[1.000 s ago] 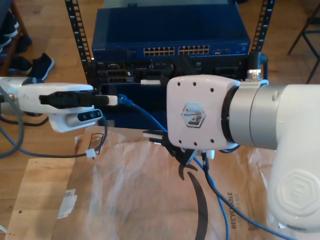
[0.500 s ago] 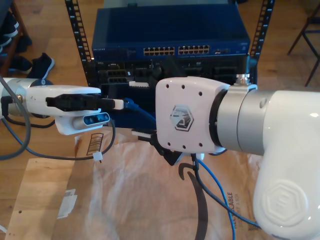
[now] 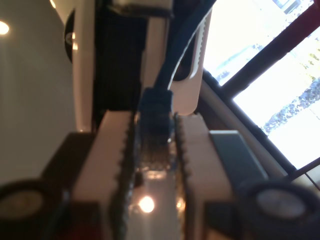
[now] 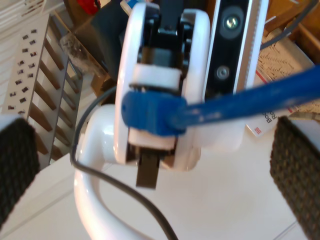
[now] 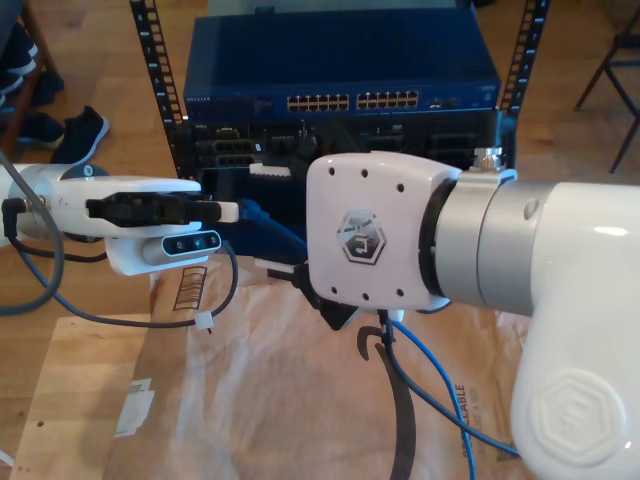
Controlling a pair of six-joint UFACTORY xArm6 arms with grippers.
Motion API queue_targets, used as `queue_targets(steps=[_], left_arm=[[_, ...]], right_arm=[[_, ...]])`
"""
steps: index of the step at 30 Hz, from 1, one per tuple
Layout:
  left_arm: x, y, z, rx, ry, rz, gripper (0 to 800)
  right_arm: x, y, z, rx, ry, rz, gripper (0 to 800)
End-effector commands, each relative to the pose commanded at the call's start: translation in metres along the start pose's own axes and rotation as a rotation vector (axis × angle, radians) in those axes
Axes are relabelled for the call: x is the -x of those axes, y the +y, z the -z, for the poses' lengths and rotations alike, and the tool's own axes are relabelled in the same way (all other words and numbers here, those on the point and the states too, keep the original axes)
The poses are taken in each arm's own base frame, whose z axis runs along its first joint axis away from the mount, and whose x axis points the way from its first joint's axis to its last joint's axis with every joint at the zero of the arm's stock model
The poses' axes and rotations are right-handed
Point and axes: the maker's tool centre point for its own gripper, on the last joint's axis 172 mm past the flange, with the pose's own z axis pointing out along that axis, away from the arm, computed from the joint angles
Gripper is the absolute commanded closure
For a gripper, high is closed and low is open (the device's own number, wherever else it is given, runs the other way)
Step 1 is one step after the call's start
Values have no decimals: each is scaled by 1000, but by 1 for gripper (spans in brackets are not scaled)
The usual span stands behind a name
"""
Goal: Grab the cable and plug it in
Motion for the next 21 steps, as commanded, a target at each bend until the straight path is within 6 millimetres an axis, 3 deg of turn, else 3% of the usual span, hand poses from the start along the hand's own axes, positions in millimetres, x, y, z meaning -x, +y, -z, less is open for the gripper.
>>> queue_targets(steps=[13, 21], left_arm=[[3, -5, 0, -26, -11, -7, 756], [2, -5, -1, -25, -8, -6, 748]], right_arm=[[1, -1, 2, -3, -3, -1, 163], [1, -4, 3, -16, -1, -2, 281]])
